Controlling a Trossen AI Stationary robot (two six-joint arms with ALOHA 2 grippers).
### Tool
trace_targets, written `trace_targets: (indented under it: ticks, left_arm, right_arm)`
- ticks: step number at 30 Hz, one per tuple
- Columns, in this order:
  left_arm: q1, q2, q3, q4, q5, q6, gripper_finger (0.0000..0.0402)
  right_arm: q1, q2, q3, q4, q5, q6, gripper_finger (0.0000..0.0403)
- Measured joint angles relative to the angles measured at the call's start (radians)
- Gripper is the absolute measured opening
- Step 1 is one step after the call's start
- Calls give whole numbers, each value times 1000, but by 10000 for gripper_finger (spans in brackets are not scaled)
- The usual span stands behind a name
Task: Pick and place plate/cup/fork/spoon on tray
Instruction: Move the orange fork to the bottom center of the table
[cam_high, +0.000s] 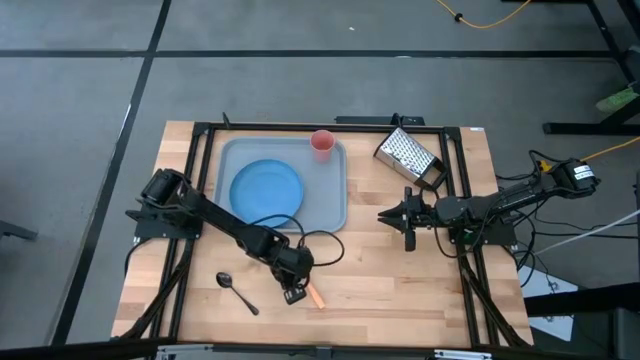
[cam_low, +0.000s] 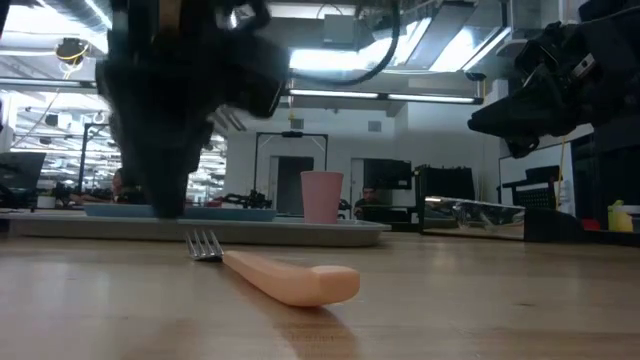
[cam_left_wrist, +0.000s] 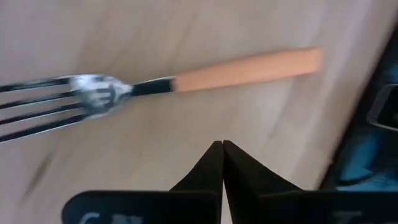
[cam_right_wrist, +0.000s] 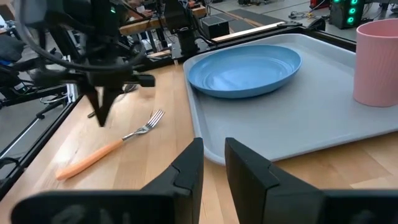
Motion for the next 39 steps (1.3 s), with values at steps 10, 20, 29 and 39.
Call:
trace_targets:
  ticks: [10, 20, 29, 39]
  left_arm:
    - [10, 11, 225, -243, -163, 156, 1]
    - [40, 11, 258, -295, -173, 152, 1]
    - [15, 79, 256, -372, -164, 151, 0]
    - [-10, 193, 257, -364, -99, 151, 0]
  right_arm:
    - [0, 0, 0, 0, 0, 0, 71]
    - [0, 0, 0, 1, 0, 0, 71]
    - [0, 0, 0, 1, 0, 0, 71]
    - [0, 2, 0, -6, 0, 0, 71]
